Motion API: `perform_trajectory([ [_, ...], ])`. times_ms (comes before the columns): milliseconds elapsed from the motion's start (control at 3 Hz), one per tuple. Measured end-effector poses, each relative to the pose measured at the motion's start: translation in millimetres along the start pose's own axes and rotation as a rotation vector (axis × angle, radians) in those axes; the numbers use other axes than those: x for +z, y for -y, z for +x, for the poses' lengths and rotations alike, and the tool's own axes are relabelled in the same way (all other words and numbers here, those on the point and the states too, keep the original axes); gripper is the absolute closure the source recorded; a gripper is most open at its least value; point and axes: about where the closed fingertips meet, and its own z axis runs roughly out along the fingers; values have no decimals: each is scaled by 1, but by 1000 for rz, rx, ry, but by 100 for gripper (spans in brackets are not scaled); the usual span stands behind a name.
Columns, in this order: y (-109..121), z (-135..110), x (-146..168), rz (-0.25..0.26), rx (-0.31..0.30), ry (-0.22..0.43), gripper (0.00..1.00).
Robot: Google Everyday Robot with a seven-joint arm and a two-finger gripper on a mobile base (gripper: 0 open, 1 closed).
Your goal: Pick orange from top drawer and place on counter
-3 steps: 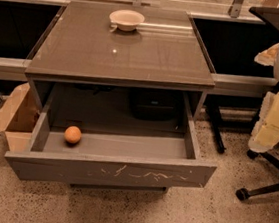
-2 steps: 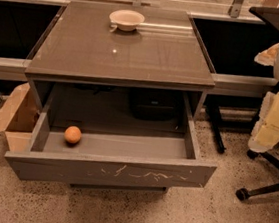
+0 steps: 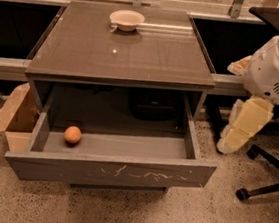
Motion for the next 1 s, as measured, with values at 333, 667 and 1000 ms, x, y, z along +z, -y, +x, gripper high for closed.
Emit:
perform_trajectory([
  [333, 0, -16, 24, -44, 19, 87, 0],
  [667, 0, -16, 24, -44, 19, 87, 0],
  [1000, 2, -30, 57, -63, -24, 114, 0],
])
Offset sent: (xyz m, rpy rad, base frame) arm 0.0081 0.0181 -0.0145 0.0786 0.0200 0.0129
